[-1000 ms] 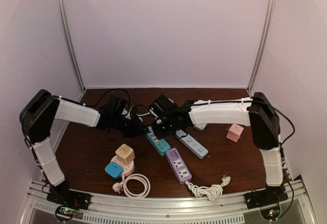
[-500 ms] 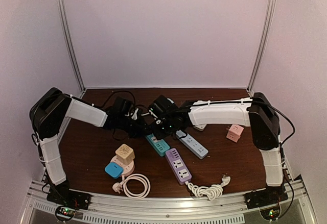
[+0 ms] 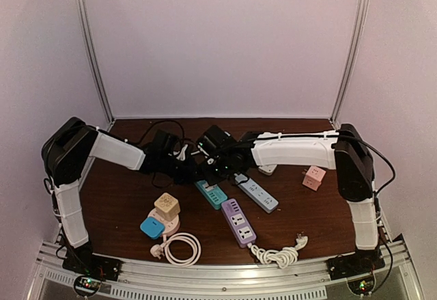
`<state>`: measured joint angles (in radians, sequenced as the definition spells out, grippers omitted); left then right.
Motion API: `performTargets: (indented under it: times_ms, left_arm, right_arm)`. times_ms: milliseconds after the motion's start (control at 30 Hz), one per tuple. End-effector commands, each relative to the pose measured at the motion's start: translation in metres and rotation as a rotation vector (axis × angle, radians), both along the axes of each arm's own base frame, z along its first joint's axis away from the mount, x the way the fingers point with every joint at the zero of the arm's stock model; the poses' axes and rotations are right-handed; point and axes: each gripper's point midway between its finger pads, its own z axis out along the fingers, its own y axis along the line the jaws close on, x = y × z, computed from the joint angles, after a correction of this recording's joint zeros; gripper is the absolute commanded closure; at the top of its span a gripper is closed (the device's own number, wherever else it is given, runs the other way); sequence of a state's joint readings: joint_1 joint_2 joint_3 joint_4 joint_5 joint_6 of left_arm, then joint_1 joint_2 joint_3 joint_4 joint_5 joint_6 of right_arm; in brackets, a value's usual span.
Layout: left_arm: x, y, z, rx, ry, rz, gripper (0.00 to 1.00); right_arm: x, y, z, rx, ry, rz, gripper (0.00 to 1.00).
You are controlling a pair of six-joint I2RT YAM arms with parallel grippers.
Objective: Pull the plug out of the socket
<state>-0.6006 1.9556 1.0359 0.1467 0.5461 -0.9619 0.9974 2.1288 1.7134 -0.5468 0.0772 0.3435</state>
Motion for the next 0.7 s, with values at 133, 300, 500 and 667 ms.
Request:
performTargets:
  times_ms: [133,300,500,667]
  left_arm:
    - [-0.053,0.045,-0.094,0.257,0.202,-0.004,0.89]
    - [-0.049,0.042,-0.088,0.244,0.192,-0.003,0.89]
    - [-0.027,0.027,-0.056,0.205,0.111,-0.009,0.90]
    - [-0.003,0.009,-0.015,0.181,0.013,-0.042,0.89]
  right_arm:
    - [0.016,0.010,0.069,0.093,-0.137,-0.020,0.93]
    - [0.014,0.004,0.069,0.074,-0.139,-0.026,0.93]
    - [0.013,-0.015,0.077,0.069,-0.152,-0.052,0.93]
    - [0.017,-0.038,0.087,0.085,-0.168,-0.098,0.93]
